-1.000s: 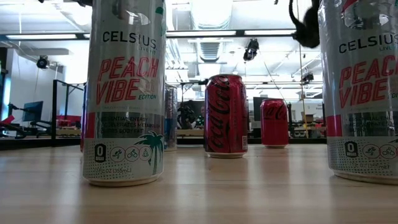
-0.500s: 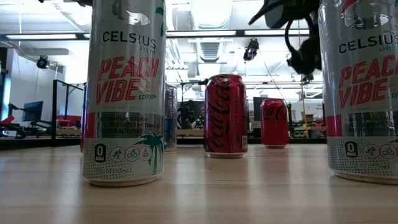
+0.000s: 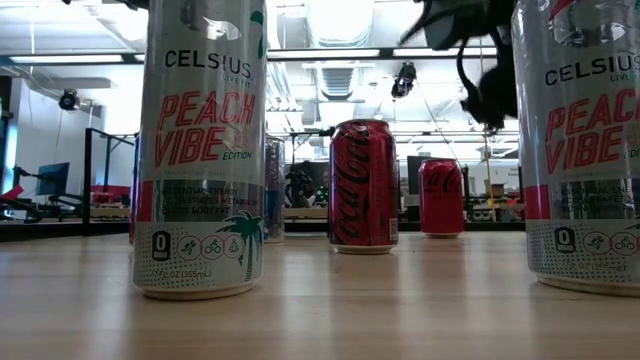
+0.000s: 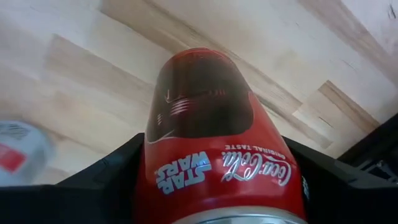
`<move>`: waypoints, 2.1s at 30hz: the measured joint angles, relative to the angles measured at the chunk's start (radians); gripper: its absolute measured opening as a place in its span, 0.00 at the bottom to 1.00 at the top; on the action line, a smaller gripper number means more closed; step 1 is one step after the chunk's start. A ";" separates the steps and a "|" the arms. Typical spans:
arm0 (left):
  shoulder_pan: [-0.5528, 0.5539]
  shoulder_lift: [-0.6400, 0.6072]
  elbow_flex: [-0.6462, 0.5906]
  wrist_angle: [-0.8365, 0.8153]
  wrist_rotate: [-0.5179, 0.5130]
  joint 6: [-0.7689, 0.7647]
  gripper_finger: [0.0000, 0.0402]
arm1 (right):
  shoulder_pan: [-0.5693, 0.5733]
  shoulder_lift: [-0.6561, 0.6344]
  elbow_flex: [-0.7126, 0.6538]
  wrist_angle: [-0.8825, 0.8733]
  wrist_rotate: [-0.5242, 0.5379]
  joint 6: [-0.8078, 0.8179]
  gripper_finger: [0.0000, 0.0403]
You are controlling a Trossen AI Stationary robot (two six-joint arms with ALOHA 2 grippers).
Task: Place canned beverage on shelf
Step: Put the red white soda can on the shelf
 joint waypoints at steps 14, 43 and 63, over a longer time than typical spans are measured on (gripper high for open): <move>0.000 0.000 0.000 0.012 0.000 0.020 0.00 | -0.059 -0.026 0.423 -0.244 0.444 -0.087 0.71; 0.000 -0.068 -0.001 0.048 -0.003 -0.002 0.00 | -0.292 0.120 0.666 0.477 0.502 -0.994 0.71; 0.003 0.119 -0.001 0.154 -0.029 0.100 0.67 | -0.292 0.159 0.665 0.489 0.498 -1.075 0.71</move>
